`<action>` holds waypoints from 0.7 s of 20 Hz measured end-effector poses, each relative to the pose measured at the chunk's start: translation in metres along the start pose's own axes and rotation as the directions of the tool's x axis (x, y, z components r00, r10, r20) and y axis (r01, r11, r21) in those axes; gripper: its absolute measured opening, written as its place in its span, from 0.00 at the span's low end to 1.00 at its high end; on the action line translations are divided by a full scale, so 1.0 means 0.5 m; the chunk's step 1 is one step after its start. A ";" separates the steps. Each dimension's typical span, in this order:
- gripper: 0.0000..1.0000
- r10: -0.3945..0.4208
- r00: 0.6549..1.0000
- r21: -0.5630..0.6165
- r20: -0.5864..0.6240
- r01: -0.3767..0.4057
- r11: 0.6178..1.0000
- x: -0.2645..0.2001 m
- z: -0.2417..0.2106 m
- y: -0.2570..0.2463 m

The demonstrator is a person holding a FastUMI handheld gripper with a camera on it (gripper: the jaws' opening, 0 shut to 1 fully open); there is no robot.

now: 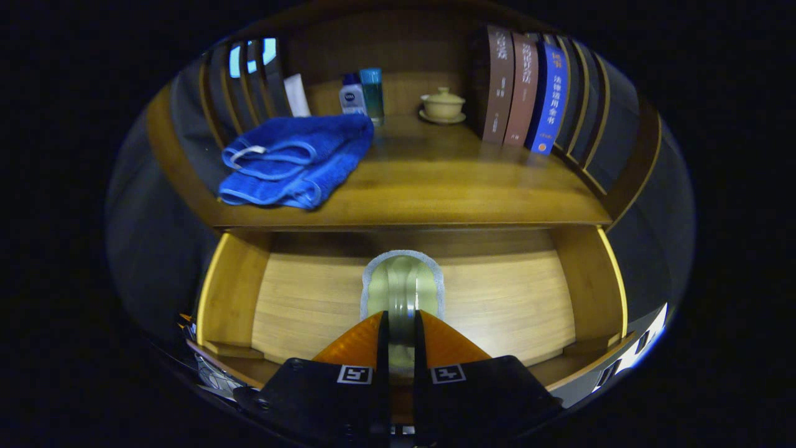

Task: Pull open the drawer, take out the items inside it, and place them on the countertop above the cabinet.

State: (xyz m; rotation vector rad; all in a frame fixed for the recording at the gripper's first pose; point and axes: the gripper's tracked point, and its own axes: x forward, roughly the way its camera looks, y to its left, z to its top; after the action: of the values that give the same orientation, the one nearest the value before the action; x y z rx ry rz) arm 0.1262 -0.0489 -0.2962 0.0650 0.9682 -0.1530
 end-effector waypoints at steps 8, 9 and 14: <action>0.19 0.007 0.974 0.015 0.225 -0.011 1.000 -0.070 0.196 0.008; 0.19 0.003 0.976 0.023 0.219 -0.008 1.000 -0.053 0.222 0.007; 0.19 -0.005 0.979 0.046 0.205 -0.004 0.999 0.036 0.318 -0.010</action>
State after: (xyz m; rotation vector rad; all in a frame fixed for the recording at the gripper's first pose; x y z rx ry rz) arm 0.2652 -0.0753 -0.2210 0.0900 0.7585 -0.1794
